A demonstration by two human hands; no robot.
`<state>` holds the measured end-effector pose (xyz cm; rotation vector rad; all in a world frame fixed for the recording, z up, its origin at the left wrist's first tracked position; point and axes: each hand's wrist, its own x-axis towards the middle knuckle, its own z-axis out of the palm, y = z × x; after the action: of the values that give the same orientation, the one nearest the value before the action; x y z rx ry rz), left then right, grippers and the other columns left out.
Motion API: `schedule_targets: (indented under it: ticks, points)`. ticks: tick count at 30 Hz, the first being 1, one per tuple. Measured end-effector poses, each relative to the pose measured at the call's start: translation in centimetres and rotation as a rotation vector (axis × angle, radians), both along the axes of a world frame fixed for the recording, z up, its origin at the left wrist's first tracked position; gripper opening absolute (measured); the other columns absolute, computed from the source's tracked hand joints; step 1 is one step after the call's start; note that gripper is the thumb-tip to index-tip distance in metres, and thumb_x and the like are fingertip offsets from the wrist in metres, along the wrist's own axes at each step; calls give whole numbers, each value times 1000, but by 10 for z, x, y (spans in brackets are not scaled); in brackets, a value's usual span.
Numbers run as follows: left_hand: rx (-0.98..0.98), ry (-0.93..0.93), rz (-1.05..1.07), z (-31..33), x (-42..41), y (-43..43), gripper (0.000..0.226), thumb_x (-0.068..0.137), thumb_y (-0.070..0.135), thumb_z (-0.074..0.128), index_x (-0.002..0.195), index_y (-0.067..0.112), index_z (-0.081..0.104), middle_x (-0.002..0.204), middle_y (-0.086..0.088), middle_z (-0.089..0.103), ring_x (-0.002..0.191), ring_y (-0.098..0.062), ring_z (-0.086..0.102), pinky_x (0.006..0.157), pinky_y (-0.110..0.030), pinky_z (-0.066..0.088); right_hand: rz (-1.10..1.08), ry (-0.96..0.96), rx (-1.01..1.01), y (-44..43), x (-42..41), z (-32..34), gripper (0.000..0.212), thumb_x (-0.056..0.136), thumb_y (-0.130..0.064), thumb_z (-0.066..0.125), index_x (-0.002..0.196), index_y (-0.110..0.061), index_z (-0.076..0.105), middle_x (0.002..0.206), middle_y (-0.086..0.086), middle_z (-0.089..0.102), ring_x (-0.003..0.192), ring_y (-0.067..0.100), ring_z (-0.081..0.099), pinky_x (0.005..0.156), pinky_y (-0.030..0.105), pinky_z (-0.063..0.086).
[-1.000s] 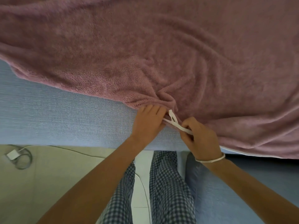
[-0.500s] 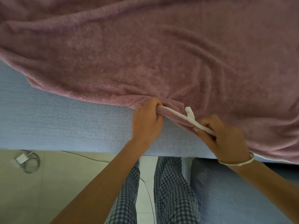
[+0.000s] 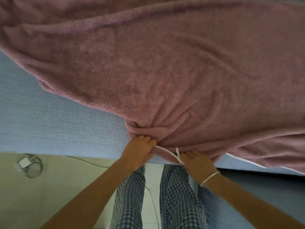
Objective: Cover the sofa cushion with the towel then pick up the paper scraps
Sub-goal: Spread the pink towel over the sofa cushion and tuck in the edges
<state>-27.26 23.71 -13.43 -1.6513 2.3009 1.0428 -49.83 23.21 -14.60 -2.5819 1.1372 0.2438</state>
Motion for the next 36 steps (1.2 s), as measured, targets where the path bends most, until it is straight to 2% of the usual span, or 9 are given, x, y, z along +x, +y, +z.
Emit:
schedule_targets:
  ticks: [2, 5, 11, 15, 17, 23, 29, 33, 36]
  points:
    - [-135, 47, 39, -1, -1, 1, 14, 59, 29, 57, 70, 20, 58, 60, 6, 61, 54, -13, 59, 45, -18, 48, -21, -113, -20, 7, 32, 0, 54, 45, -41, 76, 80, -24, 38, 56, -7, 60, 49, 14, 59, 41, 16, 43]
    - [-314, 119, 94, 1, 1, 6, 16, 69, 28, 43, 82, 21, 49, 62, 7, 60, 53, -12, 57, 46, -20, 45, -163, -197, -47, -1, 70, 7, 29, 63, -43, 44, 81, -20, 38, 60, -1, 62, 53, 18, 59, 53, 20, 37]
    - [-551, 91, 142, -3, 11, 12, 16, 70, 25, 46, 85, 18, 45, 71, 1, 60, 72, -14, 39, 65, -27, 31, -133, -231, -72, -29, 86, 23, 30, 66, -37, 47, 89, -17, 48, 74, 3, 66, 63, 23, 63, 48, 28, 52]
    - [-465, 62, 316, -1, 10, 18, 21, 66, 31, 45, 83, 19, 41, 73, 1, 58, 73, -11, 36, 56, -21, 40, -45, -235, -140, -34, 96, 32, 24, 62, -26, 44, 69, -16, 65, 56, 0, 64, 49, 20, 62, 44, 20, 46]
    - [-381, 31, 423, -2, 14, 21, 24, 64, 35, 44, 83, 21, 40, 74, 1, 58, 72, -11, 44, 49, -22, 45, -66, -239, -161, -37, 96, 41, 23, 61, -26, 41, 72, -19, 60, 52, -2, 62, 46, 16, 61, 43, 22, 43]
    - [-136, 27, 617, -2, 20, -3, 36, 60, 18, 79, 85, 11, 54, 78, -8, 61, 66, -27, 61, 53, -33, 49, -134, -252, -48, -34, 88, 64, 18, 68, -27, 42, 84, -20, 41, 50, 1, 58, 38, 18, 55, 32, 20, 37]
    - [-270, 150, 542, 13, 27, -27, 8, 72, 16, 64, 75, 10, 60, 75, -8, 62, 68, -26, 60, 66, -32, 47, -124, -66, -136, -28, 64, 80, 28, 62, -33, 40, 86, -17, 43, 42, 3, 58, 31, 15, 54, 27, 19, 32]
    - [-317, 194, 508, 23, 29, -23, 8, 74, 9, 65, 81, 6, 62, 79, -8, 63, 72, -26, 59, 64, -25, 38, -140, -59, -111, -30, 61, 71, 24, 63, -37, 50, 78, -19, 44, 47, -1, 59, 37, 17, 57, 32, 16, 33]
    - [-267, 231, 522, 30, 28, -19, 18, 80, 17, 57, 92, 5, 64, 92, -11, 64, 79, -26, 62, 59, -28, 45, -191, -141, -70, -29, 97, 66, 33, 60, -44, 56, 81, -20, 45, 56, -4, 63, 46, 16, 60, 37, 17, 41]
